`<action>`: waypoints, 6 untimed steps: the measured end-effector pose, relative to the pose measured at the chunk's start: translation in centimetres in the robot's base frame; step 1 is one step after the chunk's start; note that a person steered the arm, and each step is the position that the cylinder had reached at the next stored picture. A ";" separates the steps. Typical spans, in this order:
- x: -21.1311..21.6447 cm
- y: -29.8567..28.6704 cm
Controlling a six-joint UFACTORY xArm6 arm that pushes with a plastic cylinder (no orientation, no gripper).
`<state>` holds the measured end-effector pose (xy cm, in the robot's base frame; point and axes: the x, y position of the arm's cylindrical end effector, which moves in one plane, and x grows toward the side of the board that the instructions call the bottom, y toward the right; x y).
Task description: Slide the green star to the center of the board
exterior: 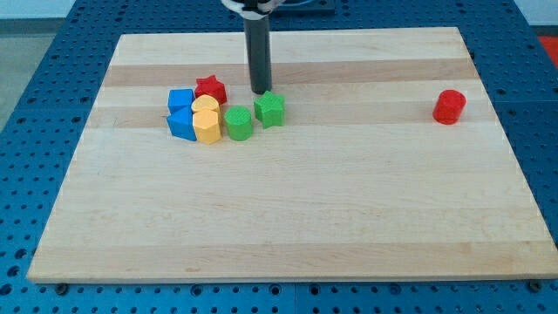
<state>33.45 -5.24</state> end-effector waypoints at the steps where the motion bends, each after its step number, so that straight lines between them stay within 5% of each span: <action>1: 2.5 0.0; 6: 7.3 1.9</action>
